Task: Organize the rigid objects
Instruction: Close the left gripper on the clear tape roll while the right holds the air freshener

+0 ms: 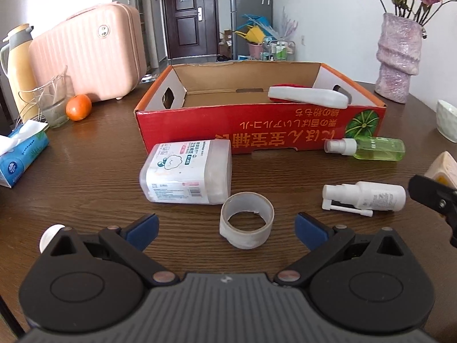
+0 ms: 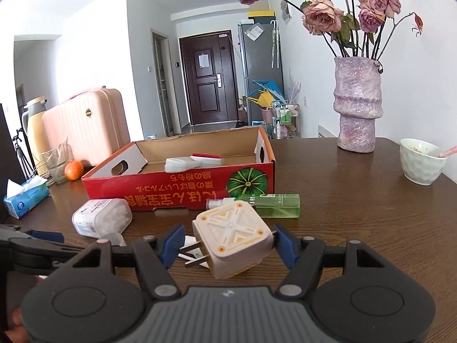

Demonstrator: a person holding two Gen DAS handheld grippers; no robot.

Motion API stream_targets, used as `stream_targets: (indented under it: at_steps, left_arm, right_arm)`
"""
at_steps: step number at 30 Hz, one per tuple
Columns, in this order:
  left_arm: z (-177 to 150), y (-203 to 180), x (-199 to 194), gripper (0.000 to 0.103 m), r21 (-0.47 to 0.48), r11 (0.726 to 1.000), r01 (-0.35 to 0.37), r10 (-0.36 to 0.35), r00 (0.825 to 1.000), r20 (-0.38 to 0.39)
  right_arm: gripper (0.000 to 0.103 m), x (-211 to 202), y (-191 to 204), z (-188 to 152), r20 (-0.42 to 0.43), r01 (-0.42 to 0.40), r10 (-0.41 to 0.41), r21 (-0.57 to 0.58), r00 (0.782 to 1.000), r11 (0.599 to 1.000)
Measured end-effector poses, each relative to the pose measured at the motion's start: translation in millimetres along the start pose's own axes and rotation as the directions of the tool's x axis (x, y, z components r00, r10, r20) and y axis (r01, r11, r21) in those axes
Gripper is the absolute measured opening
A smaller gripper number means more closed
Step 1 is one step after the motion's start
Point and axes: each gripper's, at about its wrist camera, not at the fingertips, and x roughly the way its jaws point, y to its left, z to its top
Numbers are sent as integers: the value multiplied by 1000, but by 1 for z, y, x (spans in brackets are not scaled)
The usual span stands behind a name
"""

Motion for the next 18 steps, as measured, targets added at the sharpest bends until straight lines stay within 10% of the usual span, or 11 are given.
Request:
stream_targets:
  at_steps: [9, 14, 16, 18]
  left_arm:
    - [0, -2, 17, 101, -17, 1000, 10, -10, 1000, -16]
    - [1, 1, 25, 71, -25, 998, 54, -55, 998, -39]
    - [1, 3, 23, 44, -21, 997, 76, -76, 997, -28]
    - [0, 3, 19, 44, -11, 996, 85, -86, 996, -20]
  right_arm:
    - [67, 7, 0, -3, -17, 2, -2, 6, 1000, 1000]
    - [67, 10, 2, -4, -23, 10, -10, -2, 1000, 1000]
    - [67, 11, 3, -4, -24, 13, -13, -4, 1000, 1000]
    - [67, 11, 4, -4, -23, 16, -17, -4, 1000, 1000]
